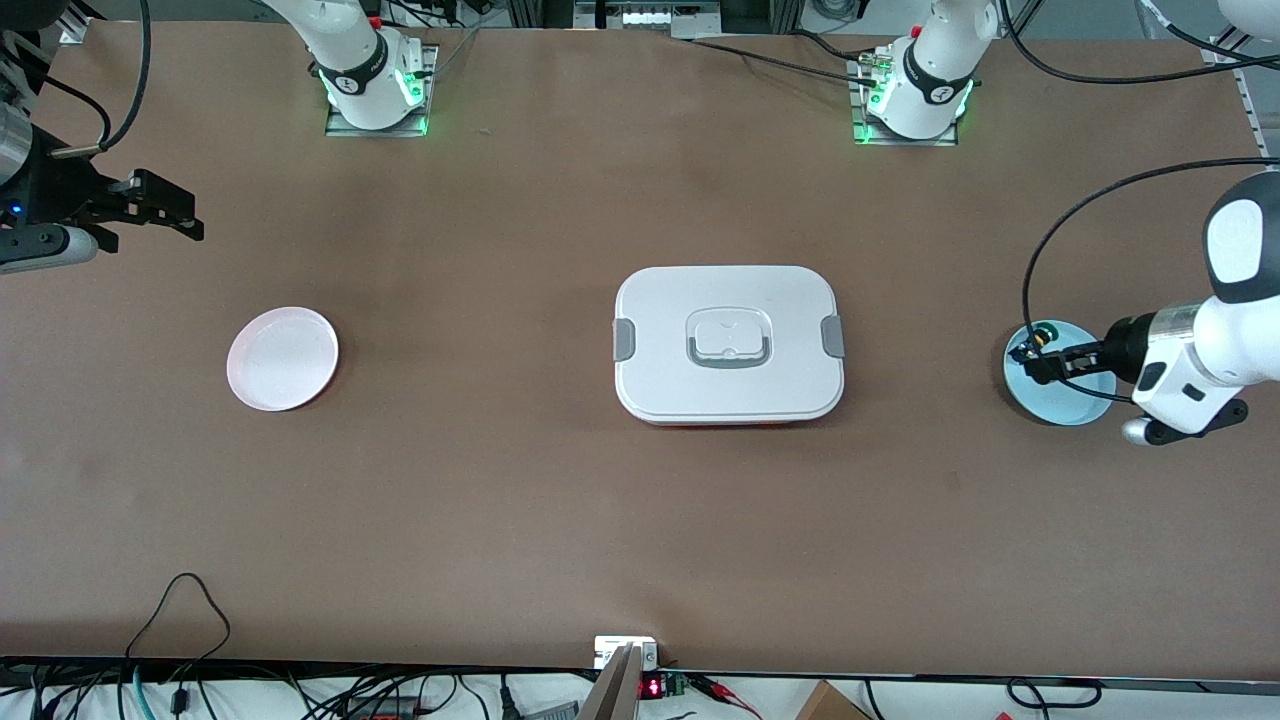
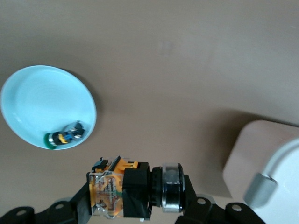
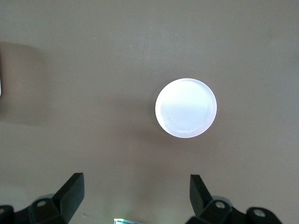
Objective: Transfer orange switch to right arm and place
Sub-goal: 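Lift the switch with the left gripper and carry it over the box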
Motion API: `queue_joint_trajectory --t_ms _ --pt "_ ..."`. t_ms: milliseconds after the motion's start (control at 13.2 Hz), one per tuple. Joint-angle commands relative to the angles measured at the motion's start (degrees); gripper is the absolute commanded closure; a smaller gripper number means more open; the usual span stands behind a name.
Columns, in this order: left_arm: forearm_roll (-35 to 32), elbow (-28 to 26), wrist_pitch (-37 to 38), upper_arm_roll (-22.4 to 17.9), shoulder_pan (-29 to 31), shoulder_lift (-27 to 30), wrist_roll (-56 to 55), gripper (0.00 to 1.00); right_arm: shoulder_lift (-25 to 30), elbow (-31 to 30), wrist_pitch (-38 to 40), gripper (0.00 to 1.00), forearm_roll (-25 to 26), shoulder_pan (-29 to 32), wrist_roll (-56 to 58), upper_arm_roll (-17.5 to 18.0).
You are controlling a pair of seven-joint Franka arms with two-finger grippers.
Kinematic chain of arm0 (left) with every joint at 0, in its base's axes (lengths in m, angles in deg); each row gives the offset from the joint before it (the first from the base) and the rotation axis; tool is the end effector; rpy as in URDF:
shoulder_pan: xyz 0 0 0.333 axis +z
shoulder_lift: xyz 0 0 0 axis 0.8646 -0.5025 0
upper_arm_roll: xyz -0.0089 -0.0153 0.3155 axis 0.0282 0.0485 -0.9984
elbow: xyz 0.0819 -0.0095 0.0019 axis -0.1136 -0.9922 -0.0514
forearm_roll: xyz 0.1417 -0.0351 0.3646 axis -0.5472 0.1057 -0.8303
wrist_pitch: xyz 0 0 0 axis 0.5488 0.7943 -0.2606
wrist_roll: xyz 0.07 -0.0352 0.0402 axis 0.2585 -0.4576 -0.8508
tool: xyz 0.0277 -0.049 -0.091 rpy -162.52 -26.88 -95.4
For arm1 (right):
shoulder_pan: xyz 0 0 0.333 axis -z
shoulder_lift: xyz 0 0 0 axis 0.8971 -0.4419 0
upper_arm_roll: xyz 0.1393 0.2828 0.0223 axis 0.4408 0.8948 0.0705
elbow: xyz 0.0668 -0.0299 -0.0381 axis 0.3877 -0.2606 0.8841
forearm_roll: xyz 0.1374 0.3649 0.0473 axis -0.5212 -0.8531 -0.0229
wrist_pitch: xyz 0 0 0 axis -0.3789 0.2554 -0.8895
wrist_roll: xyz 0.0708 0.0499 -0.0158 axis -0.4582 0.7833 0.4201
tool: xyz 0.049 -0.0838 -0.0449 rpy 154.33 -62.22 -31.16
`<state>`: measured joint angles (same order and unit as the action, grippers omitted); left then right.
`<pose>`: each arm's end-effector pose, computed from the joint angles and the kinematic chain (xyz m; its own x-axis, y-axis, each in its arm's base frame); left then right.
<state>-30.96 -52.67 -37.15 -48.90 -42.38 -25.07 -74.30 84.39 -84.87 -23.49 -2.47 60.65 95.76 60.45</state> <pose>0.6425 0.0201 0.4303 0.9397 0.2371 -0.2466 0.2661 -0.9596 0.0914 0.5566 0.0149 0.5997 0.9860 0.1463 -0.0801 0.1434 -0.9888 -0.0409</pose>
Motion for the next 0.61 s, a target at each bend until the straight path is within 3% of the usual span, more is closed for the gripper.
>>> queue_joint_trajectory --t_ms 0,454,529 --pt "1.2 0.3 2.3 3.9 0.5 1.6 1.2 0.72 -0.1 0.9 0.6 0.00 -0.7 0.5 0.1 0.3" --pt "10.8 0.5 3.2 7.0 0.1 1.6 1.9 0.75 -0.1 0.9 0.6 0.00 -0.7 0.5 0.1 0.3" --pt "12.5 0.5 3.5 9.3 0.5 1.5 3.2 0.76 -0.1 0.9 0.4 0.00 -0.6 0.5 0.1 0.3"
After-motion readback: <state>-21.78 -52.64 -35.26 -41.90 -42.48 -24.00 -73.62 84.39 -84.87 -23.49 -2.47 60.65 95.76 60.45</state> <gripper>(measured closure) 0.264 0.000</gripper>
